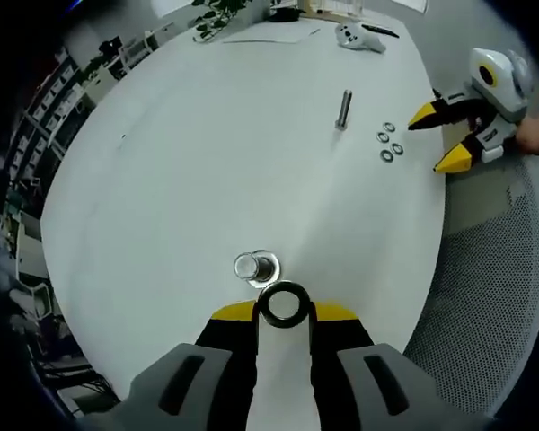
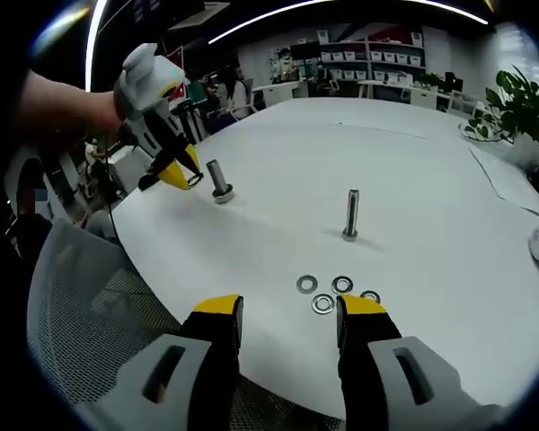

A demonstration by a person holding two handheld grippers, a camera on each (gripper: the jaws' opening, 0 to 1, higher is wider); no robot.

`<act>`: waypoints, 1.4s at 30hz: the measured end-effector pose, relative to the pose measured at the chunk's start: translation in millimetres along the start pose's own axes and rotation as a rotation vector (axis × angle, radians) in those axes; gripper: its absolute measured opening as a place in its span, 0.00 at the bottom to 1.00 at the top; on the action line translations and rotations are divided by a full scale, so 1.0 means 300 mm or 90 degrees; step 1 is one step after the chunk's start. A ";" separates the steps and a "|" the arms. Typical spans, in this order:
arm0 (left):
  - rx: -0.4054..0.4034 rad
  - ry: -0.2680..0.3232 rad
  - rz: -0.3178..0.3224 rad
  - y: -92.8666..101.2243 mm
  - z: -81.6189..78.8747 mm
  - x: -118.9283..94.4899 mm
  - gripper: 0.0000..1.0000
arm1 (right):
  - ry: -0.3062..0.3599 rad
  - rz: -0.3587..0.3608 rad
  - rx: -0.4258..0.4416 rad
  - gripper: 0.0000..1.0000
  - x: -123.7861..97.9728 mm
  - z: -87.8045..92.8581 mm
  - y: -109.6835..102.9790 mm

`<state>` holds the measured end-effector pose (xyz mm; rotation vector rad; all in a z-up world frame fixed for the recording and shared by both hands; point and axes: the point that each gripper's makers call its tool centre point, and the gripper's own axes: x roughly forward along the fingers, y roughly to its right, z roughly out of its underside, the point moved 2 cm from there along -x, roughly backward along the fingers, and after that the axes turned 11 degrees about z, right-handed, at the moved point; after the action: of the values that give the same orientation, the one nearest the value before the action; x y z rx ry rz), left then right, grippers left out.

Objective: Place the washer onto the threaded stud by aligning its center hole with the stud, sliding it down to the base, and recovering from edge contact or off-axis alignment until the washer reaches the visible bottom stop.

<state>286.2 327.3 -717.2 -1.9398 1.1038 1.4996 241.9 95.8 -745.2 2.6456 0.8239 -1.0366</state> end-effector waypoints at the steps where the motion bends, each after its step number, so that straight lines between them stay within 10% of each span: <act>1: 0.000 0.001 0.001 -0.001 -0.003 -0.003 0.19 | 0.000 0.000 0.000 0.44 0.000 0.000 0.000; 18: 0.002 0.029 -0.017 -0.061 -0.075 -0.041 0.19 | 0.001 0.004 0.005 0.44 -0.001 -0.002 0.005; 42: 0.008 -0.027 0.007 -0.078 -0.069 0.055 0.19 | 0.006 0.015 0.020 0.45 -0.002 -0.006 0.017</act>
<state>318.5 320.0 -729.3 -1.8872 1.1055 1.5286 245.4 92.1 -743.6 2.6819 0.7835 -1.0398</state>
